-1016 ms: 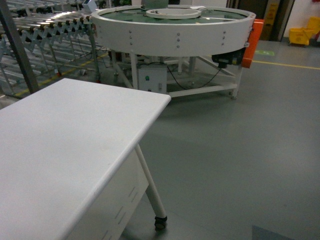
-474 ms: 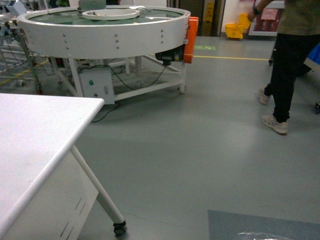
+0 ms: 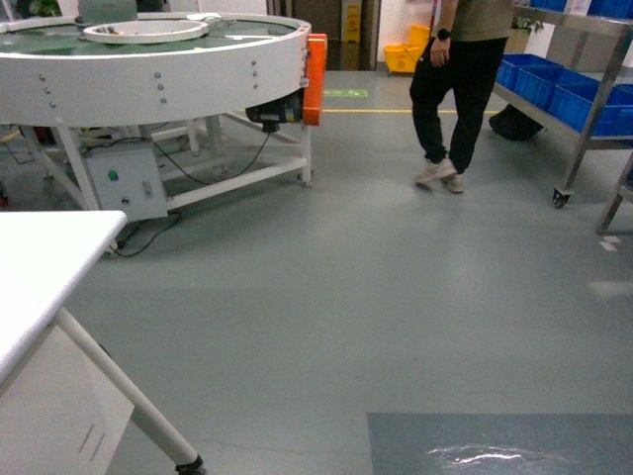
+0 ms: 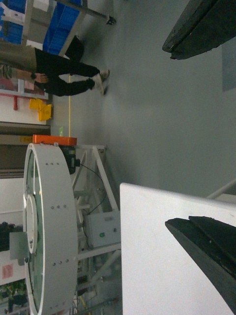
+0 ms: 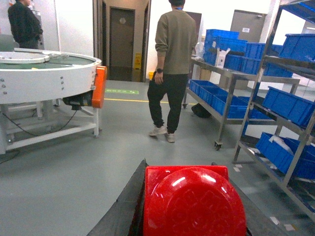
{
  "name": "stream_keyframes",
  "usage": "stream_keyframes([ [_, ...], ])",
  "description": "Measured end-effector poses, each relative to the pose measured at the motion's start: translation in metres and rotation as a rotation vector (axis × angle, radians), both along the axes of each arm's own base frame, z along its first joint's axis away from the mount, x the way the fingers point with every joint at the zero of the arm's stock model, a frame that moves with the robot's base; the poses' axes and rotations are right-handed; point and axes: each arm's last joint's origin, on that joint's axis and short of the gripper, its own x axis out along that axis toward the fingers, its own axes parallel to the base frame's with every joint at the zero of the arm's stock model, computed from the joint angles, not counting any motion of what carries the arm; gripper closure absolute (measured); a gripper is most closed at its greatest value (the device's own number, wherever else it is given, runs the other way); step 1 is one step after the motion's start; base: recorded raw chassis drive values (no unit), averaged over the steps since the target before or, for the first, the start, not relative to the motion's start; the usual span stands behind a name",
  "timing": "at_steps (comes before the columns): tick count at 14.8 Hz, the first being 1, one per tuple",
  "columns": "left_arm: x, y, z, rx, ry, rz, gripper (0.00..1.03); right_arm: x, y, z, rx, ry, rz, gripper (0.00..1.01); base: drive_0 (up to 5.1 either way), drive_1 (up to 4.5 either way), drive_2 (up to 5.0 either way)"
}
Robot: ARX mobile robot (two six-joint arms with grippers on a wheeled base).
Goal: Pick red block from blue box to shelf
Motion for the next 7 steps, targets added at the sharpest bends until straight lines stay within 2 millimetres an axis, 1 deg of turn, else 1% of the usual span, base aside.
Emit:
stream_keyframes([
  [2, 0.0000, -0.0001, 0.0004, 0.000, -0.004, -0.002, 0.05, 0.0002, -0.0002, -0.0002, 0.000, 0.002, -0.002, 0.74, -0.8, 3.47, -5.1],
  [7, 0.0000, -0.0001, 0.0005, 0.000, -0.005, -0.003, 0.05, 0.0003, -0.0001, -0.0003, 0.000, 0.004, -0.001, 0.74, 0.1, 4.41, -4.1],
])
